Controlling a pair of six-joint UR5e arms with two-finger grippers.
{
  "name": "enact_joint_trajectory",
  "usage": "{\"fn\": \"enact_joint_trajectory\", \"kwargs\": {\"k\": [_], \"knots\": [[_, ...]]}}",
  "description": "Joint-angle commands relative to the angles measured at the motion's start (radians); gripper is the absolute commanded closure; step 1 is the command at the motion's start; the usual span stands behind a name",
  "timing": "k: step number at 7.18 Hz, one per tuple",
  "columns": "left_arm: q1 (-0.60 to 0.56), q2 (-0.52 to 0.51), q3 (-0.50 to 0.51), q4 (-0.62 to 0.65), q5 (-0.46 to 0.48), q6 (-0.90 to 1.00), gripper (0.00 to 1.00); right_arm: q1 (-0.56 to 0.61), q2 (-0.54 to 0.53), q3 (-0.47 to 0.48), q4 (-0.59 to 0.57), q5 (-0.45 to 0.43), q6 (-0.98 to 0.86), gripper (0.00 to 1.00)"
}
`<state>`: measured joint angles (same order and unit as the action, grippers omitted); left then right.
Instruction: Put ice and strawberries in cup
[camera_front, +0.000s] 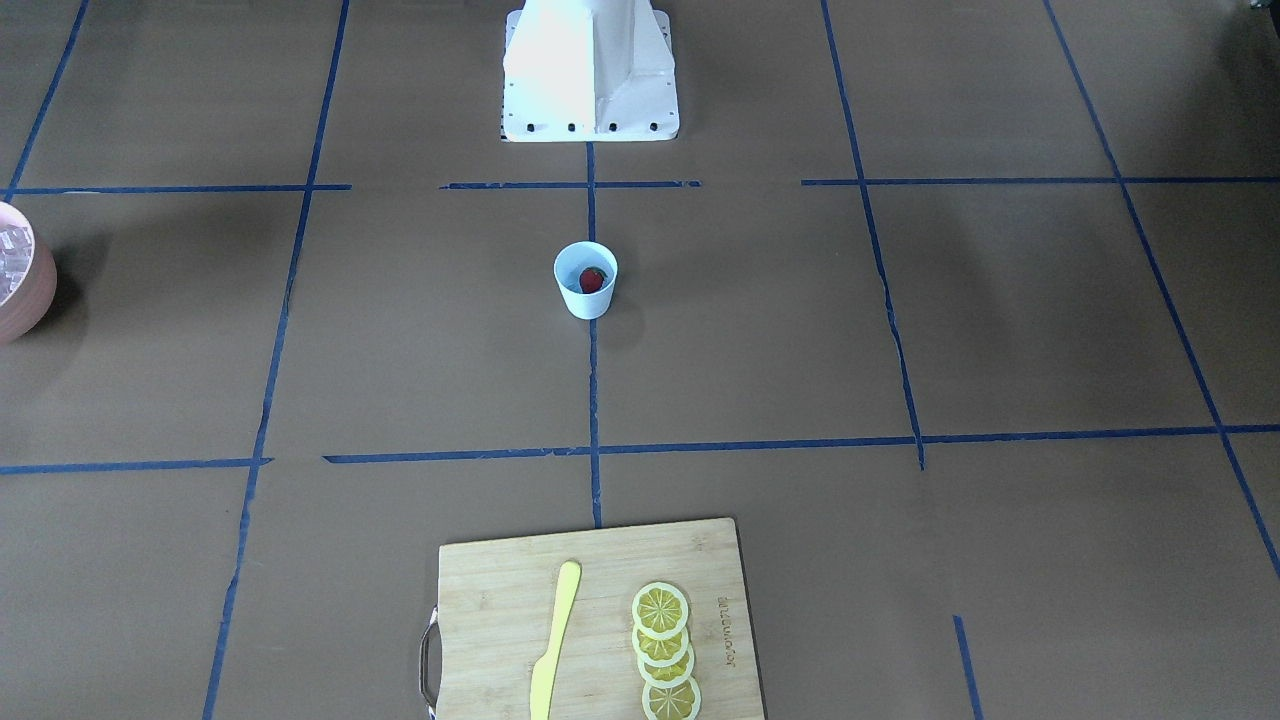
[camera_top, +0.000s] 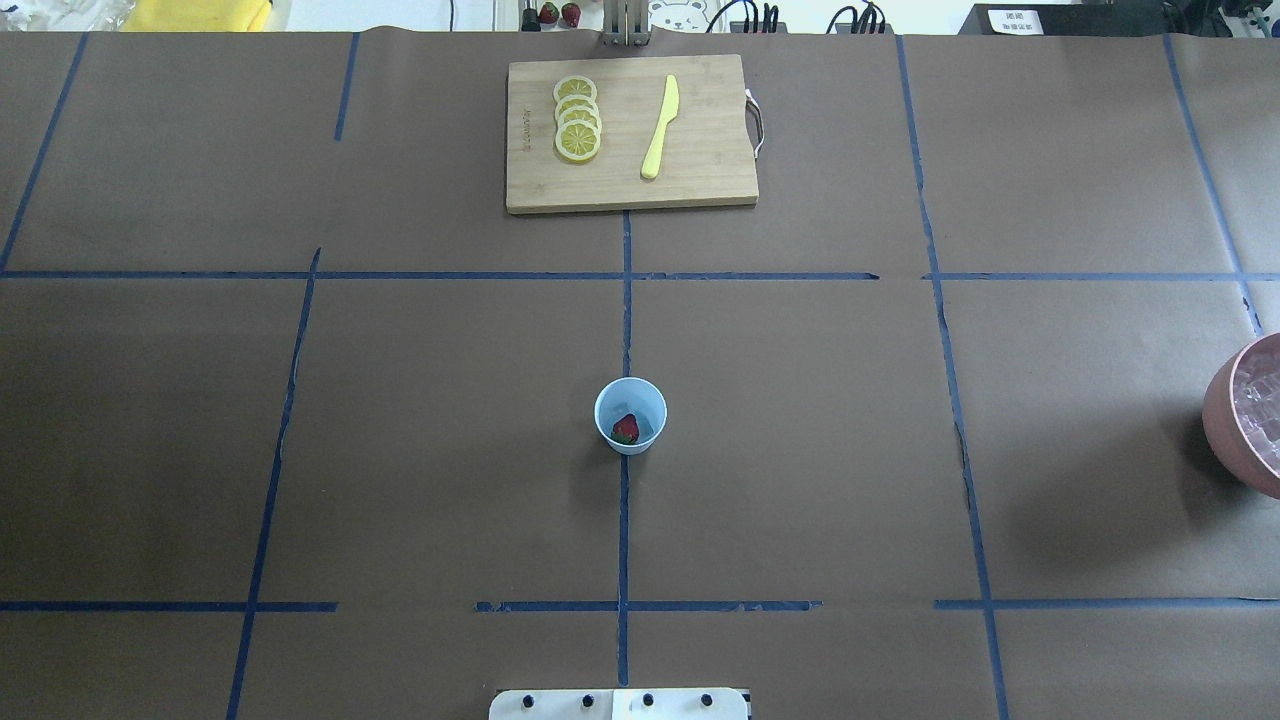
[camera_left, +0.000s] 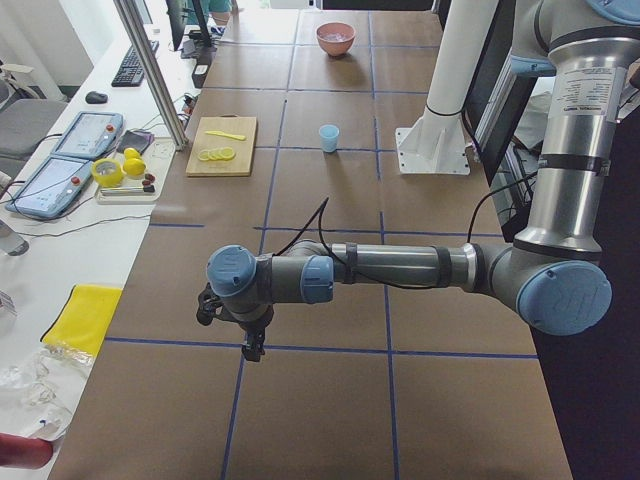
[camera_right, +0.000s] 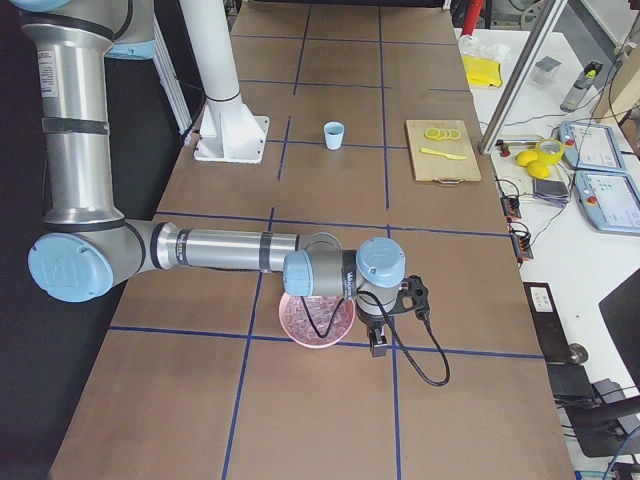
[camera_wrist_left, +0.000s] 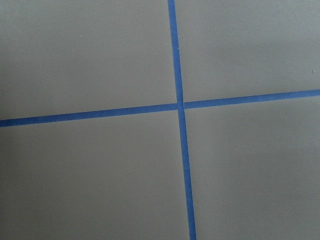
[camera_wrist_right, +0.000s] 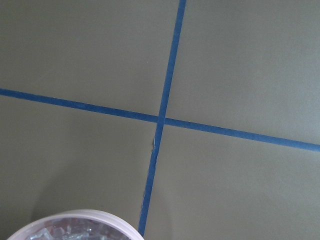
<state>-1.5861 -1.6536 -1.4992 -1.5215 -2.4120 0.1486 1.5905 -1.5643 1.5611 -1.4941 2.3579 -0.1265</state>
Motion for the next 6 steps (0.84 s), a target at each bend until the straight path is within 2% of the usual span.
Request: {"fn": "enact_joint_trajectory", "kwargs": {"k": [1,6], "knots": [[0.001,-0.005,-0.001,0.000,0.001,-0.001,0.00,0.000,-0.008,-0.004,-0.021,0.043,0.002,0.00],[0.000,-0.005,-0.015,0.000,0.004,-0.004,0.00,0.002,-0.016,-0.006,-0.032,0.038,0.001,0.00]]}}
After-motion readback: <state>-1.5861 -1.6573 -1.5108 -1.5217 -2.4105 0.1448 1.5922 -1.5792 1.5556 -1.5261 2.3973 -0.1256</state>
